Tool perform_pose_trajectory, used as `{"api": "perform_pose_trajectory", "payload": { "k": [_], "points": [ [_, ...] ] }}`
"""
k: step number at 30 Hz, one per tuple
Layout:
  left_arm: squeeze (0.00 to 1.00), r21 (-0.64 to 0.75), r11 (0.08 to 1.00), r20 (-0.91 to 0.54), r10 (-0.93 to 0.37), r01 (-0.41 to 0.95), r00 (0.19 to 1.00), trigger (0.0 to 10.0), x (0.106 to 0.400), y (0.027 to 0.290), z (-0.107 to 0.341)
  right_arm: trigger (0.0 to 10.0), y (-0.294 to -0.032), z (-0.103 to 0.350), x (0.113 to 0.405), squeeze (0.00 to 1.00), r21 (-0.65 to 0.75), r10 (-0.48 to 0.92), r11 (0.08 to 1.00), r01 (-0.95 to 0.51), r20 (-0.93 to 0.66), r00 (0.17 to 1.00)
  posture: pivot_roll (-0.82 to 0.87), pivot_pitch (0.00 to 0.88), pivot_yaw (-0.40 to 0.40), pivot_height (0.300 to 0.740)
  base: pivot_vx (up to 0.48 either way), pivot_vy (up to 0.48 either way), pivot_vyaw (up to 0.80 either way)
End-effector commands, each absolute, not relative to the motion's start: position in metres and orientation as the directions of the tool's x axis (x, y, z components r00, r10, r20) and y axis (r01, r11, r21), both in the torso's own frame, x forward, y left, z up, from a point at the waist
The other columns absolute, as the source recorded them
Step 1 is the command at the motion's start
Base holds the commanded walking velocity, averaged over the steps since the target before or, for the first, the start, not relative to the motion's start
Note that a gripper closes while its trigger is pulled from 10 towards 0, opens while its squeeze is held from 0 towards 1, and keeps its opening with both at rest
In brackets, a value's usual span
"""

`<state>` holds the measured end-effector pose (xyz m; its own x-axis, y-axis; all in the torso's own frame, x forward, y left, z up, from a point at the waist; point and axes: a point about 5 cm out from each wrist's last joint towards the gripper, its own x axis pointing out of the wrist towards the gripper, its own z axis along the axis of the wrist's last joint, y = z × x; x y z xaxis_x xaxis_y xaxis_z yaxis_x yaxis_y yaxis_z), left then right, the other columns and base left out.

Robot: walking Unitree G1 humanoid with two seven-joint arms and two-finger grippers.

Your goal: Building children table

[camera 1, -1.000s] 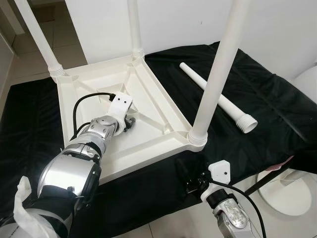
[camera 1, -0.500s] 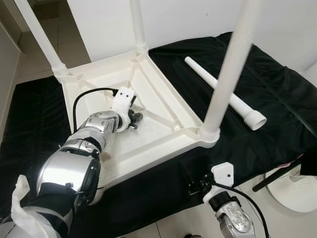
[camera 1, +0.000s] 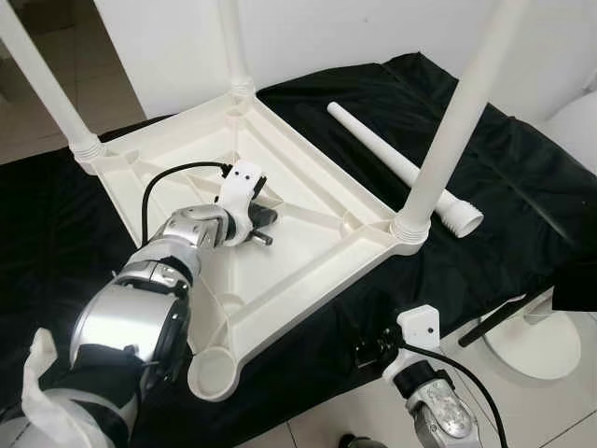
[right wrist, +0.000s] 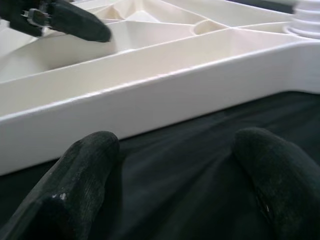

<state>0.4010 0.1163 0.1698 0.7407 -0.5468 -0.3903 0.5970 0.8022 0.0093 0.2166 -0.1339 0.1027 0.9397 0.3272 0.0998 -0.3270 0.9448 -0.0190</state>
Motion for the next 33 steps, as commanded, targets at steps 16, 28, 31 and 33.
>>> {"api": "perform_pose_trajectory", "payload": {
  "k": [16, 28, 31, 33],
  "points": [
    [0.00, -0.032, 0.879, -0.615, -0.393, 0.476, 0.684, 0.0, 0.364, 0.203, 0.102, 10.0, -0.136, 0.099, 0.221, 0.00, -0.026, 0.337, 0.941, -0.336, 0.078, 0.938, -0.14, 0.144, 0.067, 0.740, 0.000, 0.000, 0.00],
    [1.00, -0.059, 0.702, -0.466, -0.648, 0.710, 0.602, 10.0, 0.353, 0.192, 0.124, 10.0, -0.132, 0.098, 0.226, 0.00, -0.030, 0.366, 0.931, -0.365, 0.076, 0.927, -0.12, 0.131, 0.054, 0.740, 0.000, 0.000, 0.00],
    [0.62, -0.025, 0.648, -0.445, -0.688, 0.761, 0.572, 10.0, 0.348, 0.190, 0.129, 10.0, -0.133, 0.098, 0.227, 0.00, -0.032, 0.367, 0.930, -0.365, 0.076, 0.927, -0.12, 0.129, 0.052, 0.740, 0.000, 0.000, 0.00],
    [0.00, 0.001, 0.610, -0.438, -0.712, 0.792, 0.549, 10.0, 0.344, 0.188, 0.131, 10.0, -0.133, 0.097, 0.227, 0.00, -0.033, 0.367, 0.930, -0.365, 0.075, 0.927, -0.12, 0.127, 0.051, 0.740, 0.000, 0.000, 0.00]
  ]
}}
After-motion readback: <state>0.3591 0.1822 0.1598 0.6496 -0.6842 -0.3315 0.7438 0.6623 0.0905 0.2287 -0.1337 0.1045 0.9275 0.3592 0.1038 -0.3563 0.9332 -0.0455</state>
